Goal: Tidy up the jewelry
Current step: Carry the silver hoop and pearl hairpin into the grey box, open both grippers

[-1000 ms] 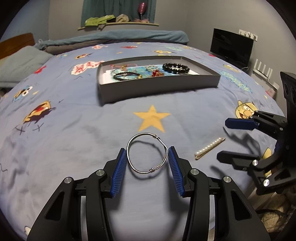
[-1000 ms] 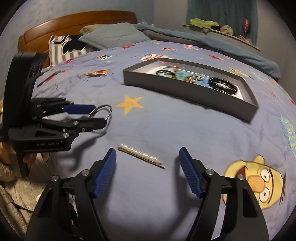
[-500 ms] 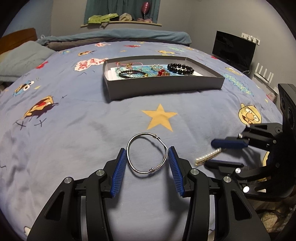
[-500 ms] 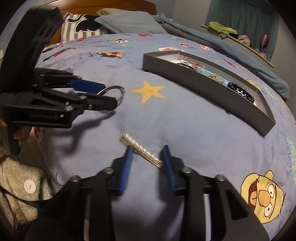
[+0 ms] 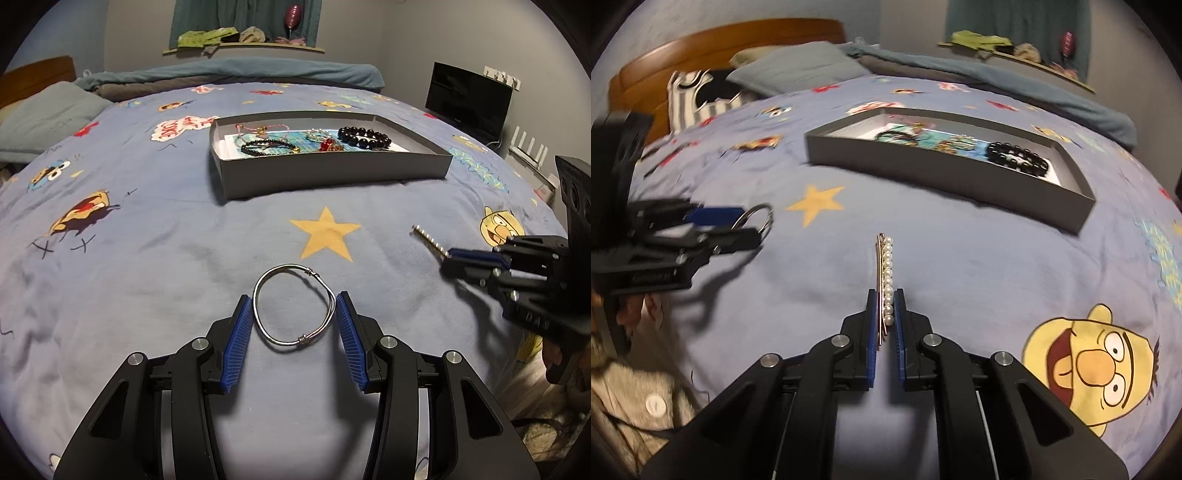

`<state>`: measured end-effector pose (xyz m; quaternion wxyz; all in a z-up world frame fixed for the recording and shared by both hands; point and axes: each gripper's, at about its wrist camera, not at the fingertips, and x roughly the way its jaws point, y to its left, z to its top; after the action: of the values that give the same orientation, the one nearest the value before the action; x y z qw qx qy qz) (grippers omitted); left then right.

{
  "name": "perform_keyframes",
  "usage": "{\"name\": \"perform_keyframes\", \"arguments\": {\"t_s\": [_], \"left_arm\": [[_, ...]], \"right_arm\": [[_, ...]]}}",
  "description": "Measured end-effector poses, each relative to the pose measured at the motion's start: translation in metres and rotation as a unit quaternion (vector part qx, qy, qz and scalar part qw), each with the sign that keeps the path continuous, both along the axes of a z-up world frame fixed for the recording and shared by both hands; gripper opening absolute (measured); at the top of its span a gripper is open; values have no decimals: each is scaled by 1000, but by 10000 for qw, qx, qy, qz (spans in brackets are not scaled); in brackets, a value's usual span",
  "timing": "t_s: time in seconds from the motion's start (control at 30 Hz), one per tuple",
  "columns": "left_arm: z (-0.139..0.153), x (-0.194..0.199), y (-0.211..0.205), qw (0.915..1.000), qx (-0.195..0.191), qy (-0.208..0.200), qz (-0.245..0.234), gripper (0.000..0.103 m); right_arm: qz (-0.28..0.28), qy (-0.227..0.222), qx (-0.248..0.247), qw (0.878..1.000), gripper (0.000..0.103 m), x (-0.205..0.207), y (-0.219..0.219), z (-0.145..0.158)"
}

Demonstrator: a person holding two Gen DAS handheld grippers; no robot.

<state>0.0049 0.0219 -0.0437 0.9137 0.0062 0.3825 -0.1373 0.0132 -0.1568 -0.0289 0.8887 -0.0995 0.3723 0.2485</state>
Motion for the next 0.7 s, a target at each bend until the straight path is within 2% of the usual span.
{"name": "perform_keyframes", "arguments": {"t_s": [0.27,0.37,0.57,0.7], "left_arm": [[16,16,6,9999,-82,-124,-16,48],[28,31,10,9998,-41,-210,29,48],[57,80,16,9993,-294,-247,42,48],[66,118,7,9994,-296,-146,-52,48]], "right_arm": [[-32,-150,128,9998,8,23,-3,27],[-198,-225,229,9993,8,49,-6,46],[-650,-7,498,9966,8,107,-10,63],[-878,125,299,9956,8,138,-4,62]]}}
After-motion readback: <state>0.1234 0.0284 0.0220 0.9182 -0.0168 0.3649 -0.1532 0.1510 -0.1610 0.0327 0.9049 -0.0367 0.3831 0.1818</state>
